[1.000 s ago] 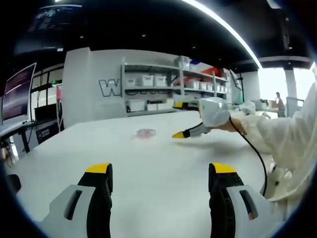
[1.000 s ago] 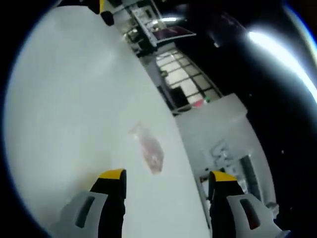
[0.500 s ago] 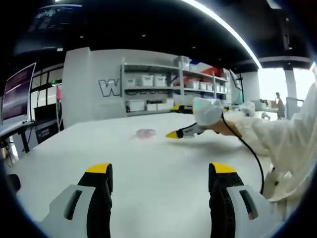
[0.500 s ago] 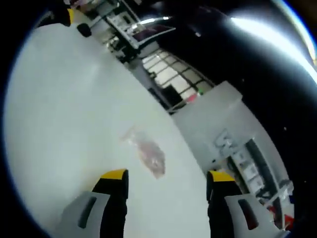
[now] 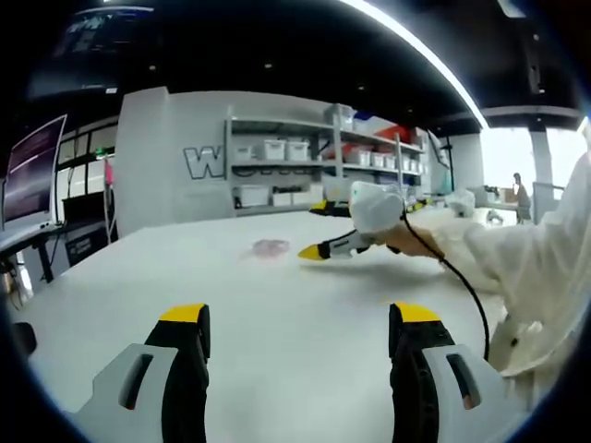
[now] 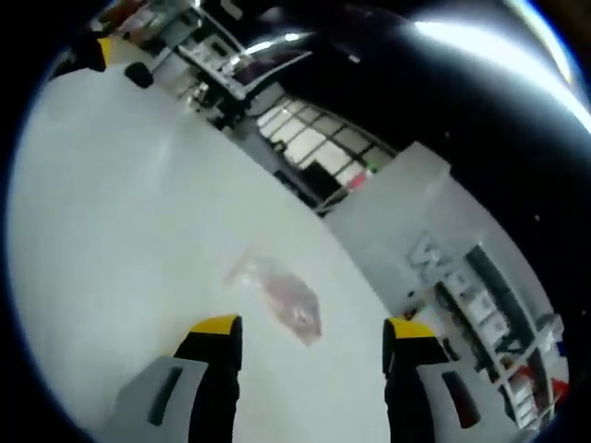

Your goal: Open the resealable bag by pulling the two sides of the seal apart until the entire bag opening is separated and visibly accessible.

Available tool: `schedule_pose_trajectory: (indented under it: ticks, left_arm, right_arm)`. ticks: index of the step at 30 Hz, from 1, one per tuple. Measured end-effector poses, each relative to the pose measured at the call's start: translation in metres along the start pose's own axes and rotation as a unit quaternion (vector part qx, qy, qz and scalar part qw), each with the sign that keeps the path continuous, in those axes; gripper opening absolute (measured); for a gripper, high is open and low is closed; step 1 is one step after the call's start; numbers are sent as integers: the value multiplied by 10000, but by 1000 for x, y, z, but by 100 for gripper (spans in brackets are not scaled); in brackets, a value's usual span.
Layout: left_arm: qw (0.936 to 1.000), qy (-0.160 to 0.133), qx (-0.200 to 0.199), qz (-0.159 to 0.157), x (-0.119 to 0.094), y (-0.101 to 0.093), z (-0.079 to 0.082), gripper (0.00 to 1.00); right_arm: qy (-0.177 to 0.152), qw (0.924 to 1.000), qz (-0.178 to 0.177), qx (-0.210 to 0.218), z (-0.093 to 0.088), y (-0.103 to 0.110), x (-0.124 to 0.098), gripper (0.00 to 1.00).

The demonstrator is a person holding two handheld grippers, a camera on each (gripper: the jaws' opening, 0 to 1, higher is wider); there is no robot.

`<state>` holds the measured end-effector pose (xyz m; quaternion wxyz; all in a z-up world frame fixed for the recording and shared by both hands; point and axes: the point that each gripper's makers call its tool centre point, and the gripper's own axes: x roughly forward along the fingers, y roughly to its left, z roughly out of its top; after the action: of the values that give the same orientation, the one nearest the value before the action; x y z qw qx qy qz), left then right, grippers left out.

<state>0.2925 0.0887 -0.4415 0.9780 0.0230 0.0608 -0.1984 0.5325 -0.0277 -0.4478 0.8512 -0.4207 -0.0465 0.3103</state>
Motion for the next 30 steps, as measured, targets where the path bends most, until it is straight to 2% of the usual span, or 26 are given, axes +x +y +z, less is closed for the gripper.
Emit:
schedule_pose_trajectory:
  ticks: [5, 10, 14, 17, 23, 30]
  left_arm:
    - [10000, -9, -8, 24, -1, 2, 1, 79]
    - [10000, -13, 7, 21, 0, 2, 1, 79]
    - [10000, -9, 18, 9, 0, 1, 2, 79]
    - [10000, -9, 12, 10, 0, 2, 2, 79]
    - [10000, -13, 2, 36, 0, 4, 1, 79]
    - [10000, -24, 12, 30, 0, 3, 2, 79]
  right_arm:
    - [-27, 9996, 68, 267, 0, 5, 1, 61]
    - [41, 9990, 47, 452, -5, 4, 5, 60]
    - [78, 9966, 46, 815, -9, 3, 10, 60]
    - [111, 9957, 34, 919, -11, 2, 15, 59]
    - [150, 9871, -1, 1594, -18, 1, 19, 58]
    - [249, 9868, -35, 1601, -24, 0, 22, 57]
